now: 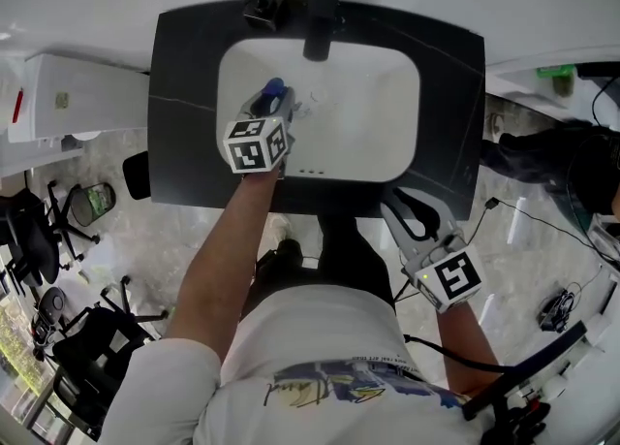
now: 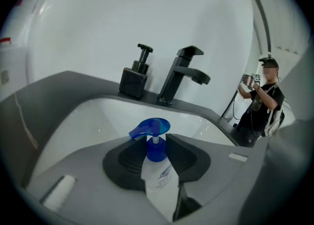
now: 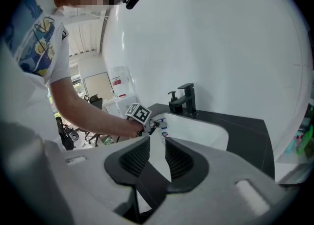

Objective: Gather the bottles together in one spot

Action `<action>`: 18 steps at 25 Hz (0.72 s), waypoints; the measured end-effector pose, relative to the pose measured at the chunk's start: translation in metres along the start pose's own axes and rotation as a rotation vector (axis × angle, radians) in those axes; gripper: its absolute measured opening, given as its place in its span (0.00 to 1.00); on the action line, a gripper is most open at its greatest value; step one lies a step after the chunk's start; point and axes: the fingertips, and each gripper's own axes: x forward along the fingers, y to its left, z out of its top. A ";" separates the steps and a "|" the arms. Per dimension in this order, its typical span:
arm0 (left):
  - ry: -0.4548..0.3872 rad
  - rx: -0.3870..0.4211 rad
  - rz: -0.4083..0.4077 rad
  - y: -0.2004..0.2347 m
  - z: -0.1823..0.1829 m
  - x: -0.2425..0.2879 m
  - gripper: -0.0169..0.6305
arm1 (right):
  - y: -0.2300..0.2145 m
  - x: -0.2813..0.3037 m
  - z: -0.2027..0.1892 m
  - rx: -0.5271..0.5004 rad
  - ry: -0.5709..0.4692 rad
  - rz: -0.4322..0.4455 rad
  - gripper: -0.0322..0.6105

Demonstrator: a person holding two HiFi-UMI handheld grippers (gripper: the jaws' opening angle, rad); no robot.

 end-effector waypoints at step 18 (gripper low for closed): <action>-0.153 0.363 -0.051 0.021 0.113 -0.083 0.21 | 0.040 0.001 0.003 0.000 -0.058 -0.021 0.20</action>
